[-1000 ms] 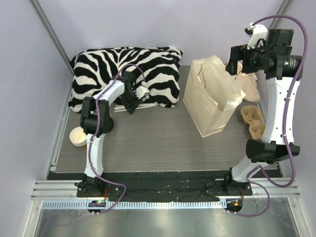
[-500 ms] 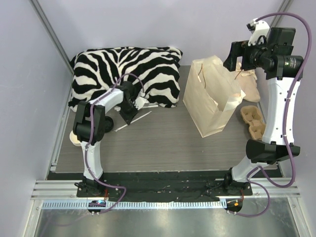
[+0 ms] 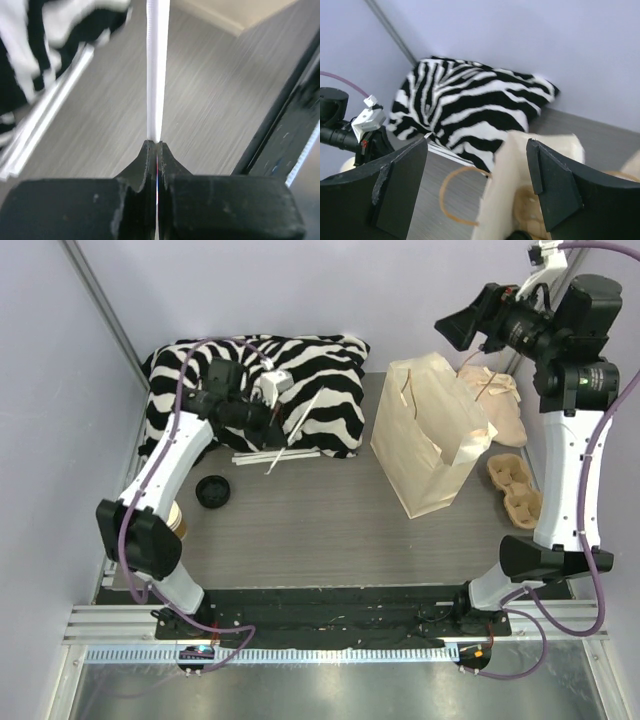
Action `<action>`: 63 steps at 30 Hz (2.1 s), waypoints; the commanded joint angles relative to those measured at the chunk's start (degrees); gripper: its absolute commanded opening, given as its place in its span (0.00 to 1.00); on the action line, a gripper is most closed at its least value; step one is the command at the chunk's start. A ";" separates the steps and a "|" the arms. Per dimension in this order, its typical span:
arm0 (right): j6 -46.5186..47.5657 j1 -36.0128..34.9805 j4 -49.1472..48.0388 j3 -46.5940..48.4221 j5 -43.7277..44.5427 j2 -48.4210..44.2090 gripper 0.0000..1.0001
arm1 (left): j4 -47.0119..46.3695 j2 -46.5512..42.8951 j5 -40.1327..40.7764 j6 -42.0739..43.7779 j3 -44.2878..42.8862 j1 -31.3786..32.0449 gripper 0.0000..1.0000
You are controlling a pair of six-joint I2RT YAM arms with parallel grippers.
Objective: Pack the takeout coffee
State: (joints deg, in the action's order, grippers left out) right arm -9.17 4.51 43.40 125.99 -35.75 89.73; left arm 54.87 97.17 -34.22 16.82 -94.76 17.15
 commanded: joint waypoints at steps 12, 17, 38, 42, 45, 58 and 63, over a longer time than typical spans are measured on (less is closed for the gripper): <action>-18.16 -21.64 -27.66 -0.49 -3.11 5.62 0.85 | -34.83 -6.11 -14.30 -35.71 -10.97 0.34 0.00; -19.74 -24.20 -28.72 1.00 -3.10 8.88 0.81 | -38.08 -7.25 -15.17 -38.00 -10.71 0.78 0.00; -20.98 -30.44 -31.80 5.75 -2.66 15.56 0.52 | -47.14 -9.10 -15.35 -45.65 -7.28 1.40 0.00; -21.59 -30.62 -32.15 6.80 -2.66 16.52 0.34 | -47.58 -8.92 -15.44 -46.00 -7.37 1.49 0.00; -21.16 -30.62 -31.89 7.68 -2.05 16.70 0.10 | -47.58 -8.75 -15.36 -46.00 -7.28 1.49 0.00; -14.75 -18.24 -26.18 8.22 5.85 4.68 0.01 | -43.98 -7.96 -12.80 -43.90 -7.37 -3.61 0.87; -3.16 -11.63 -17.84 4.36 14.46 -3.93 0.01 | -42.39 -6.29 -13.07 -41.87 -9.47 -3.96 0.88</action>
State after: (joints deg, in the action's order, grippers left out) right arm -22.74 -9.39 21.17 132.00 -29.28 95.98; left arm 11.90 89.86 -46.92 -26.98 -101.19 13.28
